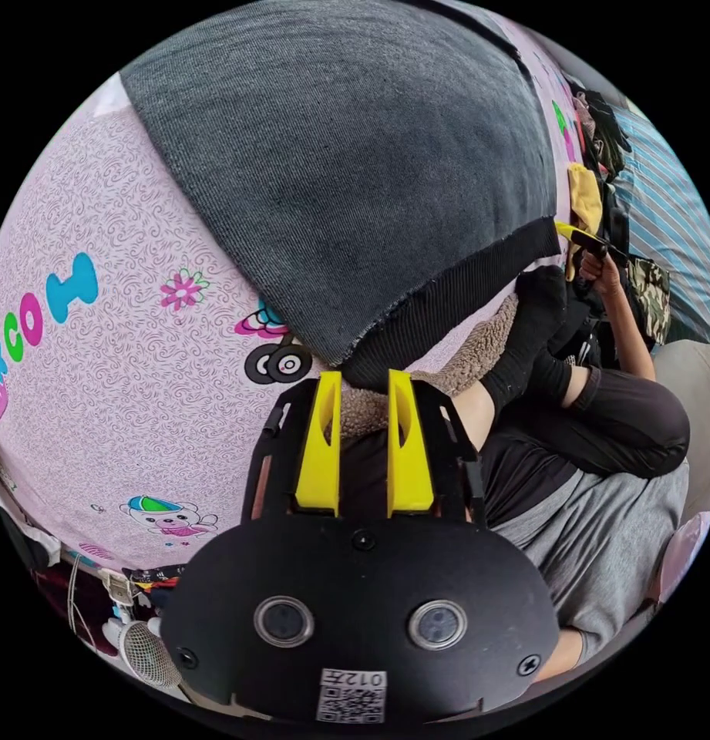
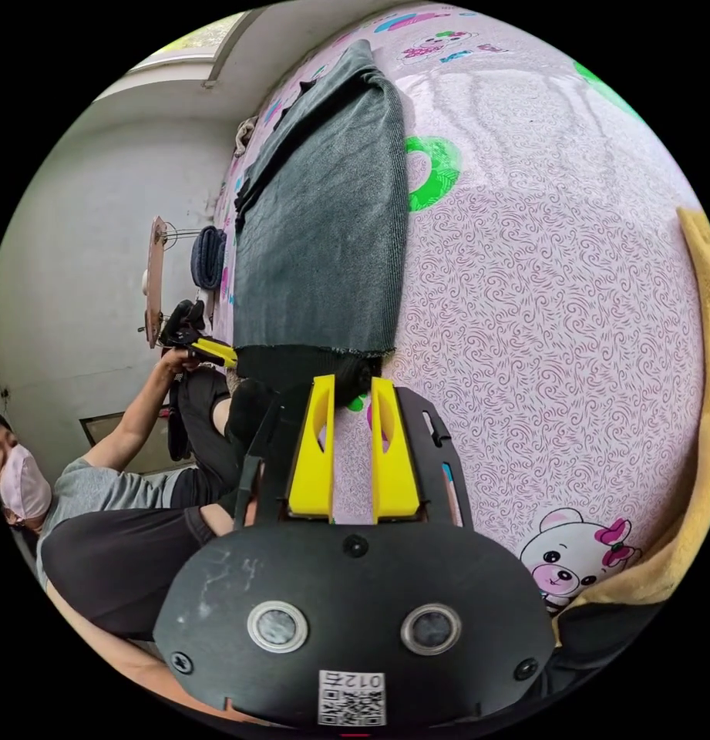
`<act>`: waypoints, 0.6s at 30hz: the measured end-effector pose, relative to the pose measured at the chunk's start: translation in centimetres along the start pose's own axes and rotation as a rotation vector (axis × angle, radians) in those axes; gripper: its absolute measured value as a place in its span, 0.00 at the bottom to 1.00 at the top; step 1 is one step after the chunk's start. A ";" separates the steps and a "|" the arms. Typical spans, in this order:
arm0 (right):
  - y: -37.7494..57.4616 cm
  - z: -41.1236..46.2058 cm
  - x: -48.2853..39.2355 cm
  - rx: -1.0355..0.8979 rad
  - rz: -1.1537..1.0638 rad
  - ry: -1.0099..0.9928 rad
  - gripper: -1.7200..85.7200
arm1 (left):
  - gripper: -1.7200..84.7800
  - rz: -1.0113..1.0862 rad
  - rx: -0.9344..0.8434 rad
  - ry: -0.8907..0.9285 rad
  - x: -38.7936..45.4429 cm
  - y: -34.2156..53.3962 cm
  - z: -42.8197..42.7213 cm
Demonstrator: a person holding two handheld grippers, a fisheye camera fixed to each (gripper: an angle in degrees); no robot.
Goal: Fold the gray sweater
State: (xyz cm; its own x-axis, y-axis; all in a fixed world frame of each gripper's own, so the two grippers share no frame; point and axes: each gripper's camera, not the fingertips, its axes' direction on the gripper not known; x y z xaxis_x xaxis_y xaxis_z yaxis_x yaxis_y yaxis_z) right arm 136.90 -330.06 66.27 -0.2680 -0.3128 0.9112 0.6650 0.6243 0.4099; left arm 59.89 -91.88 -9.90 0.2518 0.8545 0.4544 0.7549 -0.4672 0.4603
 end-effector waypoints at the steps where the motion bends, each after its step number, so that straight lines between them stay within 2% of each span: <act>1: 0.1 -0.6 0.3 0.021 0.008 0.028 0.11 | 0.13 0.006 -0.008 -0.013 0.6 0.0 -0.3; 6: 1.2 -2.3 3.3 0.082 0.108 0.000 0.13 | 0.13 -0.008 -0.012 0.017 1.4 0.7 -1.9; 9: 1.6 -1.7 4.4 0.075 0.124 -0.041 0.12 | 0.12 0.000 -0.032 0.135 1.6 0.9 -1.8; 18: 3.0 4.0 5.6 -0.025 0.127 -0.138 0.06 | 0.06 -0.011 -0.085 0.129 3.6 2.5 -3.5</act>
State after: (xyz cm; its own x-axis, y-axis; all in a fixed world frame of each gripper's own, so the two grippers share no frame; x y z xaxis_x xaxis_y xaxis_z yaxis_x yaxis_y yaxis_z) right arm 134.62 -327.05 72.79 -0.2731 -0.1300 0.9532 0.7164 0.6338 0.2917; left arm 60.56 -90.80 -4.49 0.1595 0.8260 0.5407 0.7020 -0.4800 0.5262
